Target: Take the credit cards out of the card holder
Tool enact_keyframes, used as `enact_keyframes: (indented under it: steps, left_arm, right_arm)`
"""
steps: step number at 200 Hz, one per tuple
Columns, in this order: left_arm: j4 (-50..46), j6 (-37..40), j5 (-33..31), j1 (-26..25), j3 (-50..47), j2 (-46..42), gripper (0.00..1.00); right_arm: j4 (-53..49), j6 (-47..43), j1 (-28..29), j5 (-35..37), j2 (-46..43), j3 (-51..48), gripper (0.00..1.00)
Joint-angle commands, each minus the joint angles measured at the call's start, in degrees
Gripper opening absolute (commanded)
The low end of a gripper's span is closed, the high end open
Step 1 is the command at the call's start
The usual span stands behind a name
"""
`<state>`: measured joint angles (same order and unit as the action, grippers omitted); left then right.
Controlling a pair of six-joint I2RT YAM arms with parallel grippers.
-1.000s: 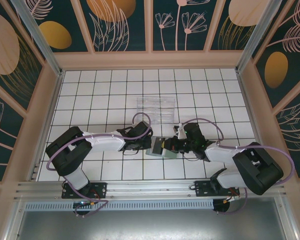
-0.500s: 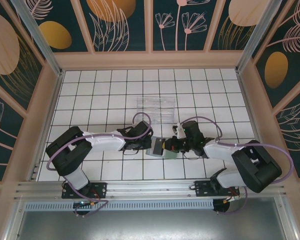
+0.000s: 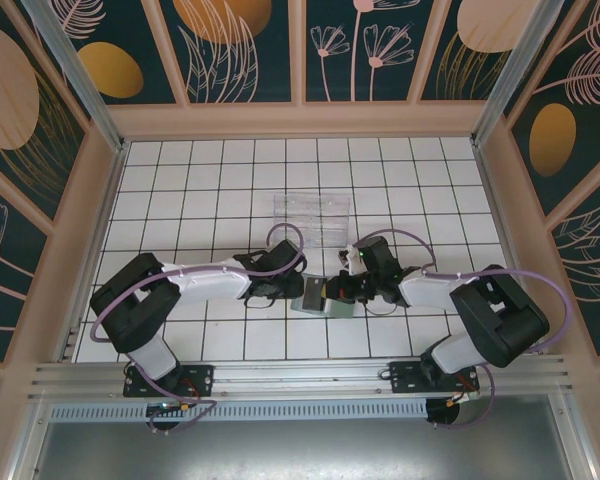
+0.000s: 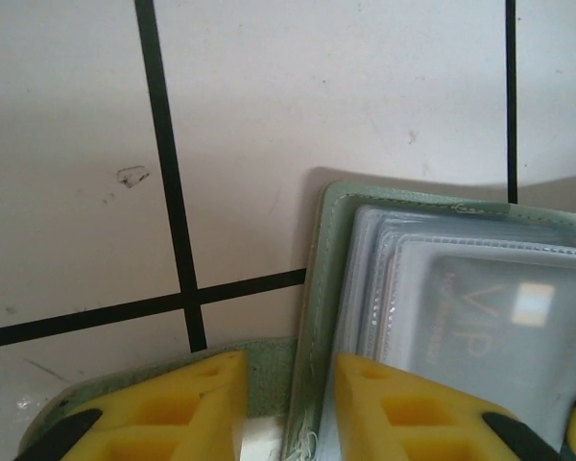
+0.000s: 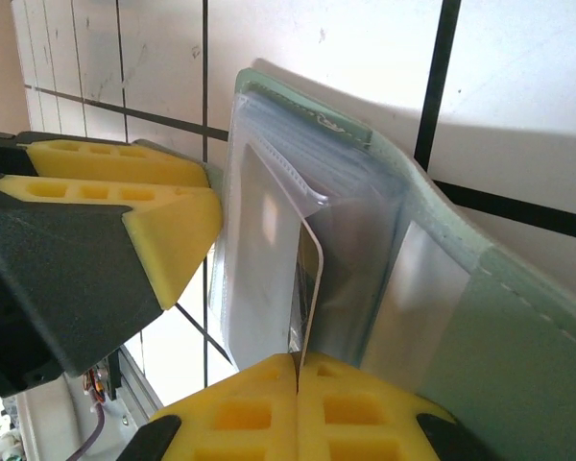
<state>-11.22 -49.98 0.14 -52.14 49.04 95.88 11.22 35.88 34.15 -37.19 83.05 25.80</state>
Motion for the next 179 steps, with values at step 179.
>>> enact_keyframes:
  steps: [179]
  left_arm:
    - [-1.0, -0.7, 0.8, -0.8, 1.3, 0.6, 0.46]
  right_arm:
    - [-2.7, -0.9, -0.3, 0.6, -0.6, 0.3, 0.00]
